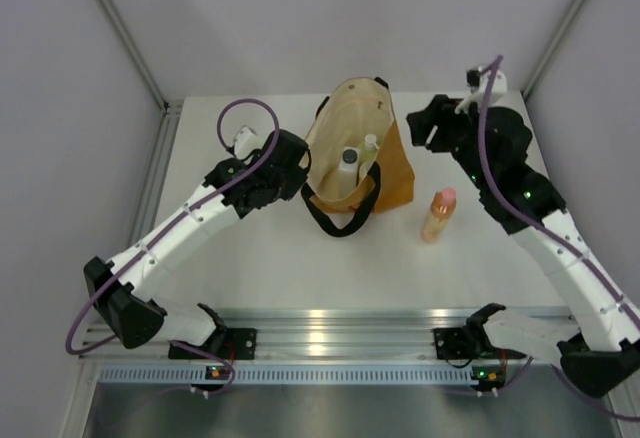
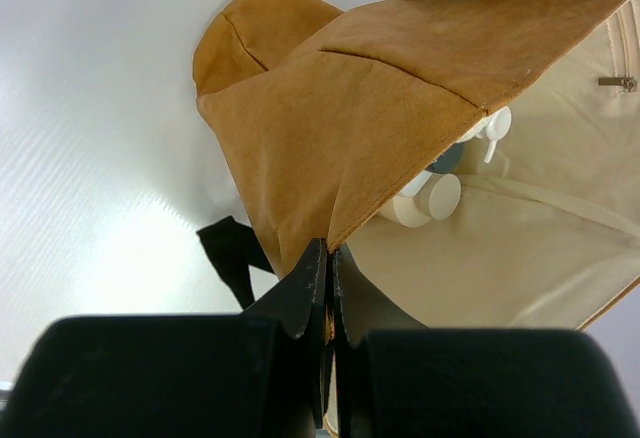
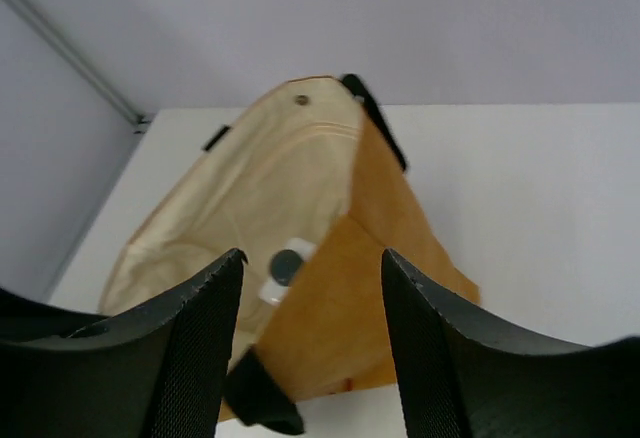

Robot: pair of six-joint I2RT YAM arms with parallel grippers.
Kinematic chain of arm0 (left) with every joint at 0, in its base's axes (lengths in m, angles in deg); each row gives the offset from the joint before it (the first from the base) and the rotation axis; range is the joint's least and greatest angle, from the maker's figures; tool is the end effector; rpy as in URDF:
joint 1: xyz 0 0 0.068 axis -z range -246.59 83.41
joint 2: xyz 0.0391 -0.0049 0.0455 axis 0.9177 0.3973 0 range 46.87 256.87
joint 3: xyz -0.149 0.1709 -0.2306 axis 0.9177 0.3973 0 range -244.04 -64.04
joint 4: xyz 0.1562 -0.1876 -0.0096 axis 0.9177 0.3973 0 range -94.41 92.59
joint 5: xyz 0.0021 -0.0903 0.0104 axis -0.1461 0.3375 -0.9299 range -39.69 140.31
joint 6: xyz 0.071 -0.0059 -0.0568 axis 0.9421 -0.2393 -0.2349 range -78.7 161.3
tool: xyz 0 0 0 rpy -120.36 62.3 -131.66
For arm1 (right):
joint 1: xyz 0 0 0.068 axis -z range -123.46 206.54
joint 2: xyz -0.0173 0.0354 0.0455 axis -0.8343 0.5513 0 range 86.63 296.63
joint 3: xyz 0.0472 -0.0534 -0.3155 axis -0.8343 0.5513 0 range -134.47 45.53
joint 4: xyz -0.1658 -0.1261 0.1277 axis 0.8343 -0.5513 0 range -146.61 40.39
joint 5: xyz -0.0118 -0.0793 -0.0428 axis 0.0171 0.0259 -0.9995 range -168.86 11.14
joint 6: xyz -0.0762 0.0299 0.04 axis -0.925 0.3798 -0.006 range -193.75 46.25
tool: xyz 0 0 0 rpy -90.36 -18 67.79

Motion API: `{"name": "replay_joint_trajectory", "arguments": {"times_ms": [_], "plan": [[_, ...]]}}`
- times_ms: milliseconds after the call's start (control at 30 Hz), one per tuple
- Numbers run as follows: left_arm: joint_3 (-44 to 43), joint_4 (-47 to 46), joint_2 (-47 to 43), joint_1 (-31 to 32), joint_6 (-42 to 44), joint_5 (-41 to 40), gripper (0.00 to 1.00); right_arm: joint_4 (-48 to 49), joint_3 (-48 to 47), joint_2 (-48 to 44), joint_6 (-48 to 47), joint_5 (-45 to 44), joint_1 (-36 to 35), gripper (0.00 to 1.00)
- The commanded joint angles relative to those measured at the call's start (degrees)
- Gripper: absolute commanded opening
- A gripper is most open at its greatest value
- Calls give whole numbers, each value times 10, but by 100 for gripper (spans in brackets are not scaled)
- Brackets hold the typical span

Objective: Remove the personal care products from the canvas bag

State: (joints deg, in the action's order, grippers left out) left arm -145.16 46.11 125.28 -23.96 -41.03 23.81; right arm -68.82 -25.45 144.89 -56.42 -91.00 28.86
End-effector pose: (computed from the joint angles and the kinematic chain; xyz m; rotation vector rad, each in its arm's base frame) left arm 0.2298 -0.1621 0.3847 -0.9990 2.1386 -0.5484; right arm 0.1977 0.0844 0.4734 0.0072 1.6981 0.4116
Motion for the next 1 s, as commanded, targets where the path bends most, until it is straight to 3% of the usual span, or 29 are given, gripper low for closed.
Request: {"name": "replay_joint_trajectory", "arguments": {"times_ms": [0,200,333,567,967], "plan": [[-26,-5,8,-2,13,12,0,-101,-124,98,29,23,-85,56],[-23,-8,14,-2,13,12,0,-163,-284,260,54,-19,-173,51],[-17,-17,14,-2,16,18,0,-173,-293,309,101,-83,-179,44],[-9,-17,5,-2,5,19,0,-199,-307,381,115,-140,-179,45],[17,-24,17,-2,7,49,0,-182,-256,438,52,-143,-178,68]]}}
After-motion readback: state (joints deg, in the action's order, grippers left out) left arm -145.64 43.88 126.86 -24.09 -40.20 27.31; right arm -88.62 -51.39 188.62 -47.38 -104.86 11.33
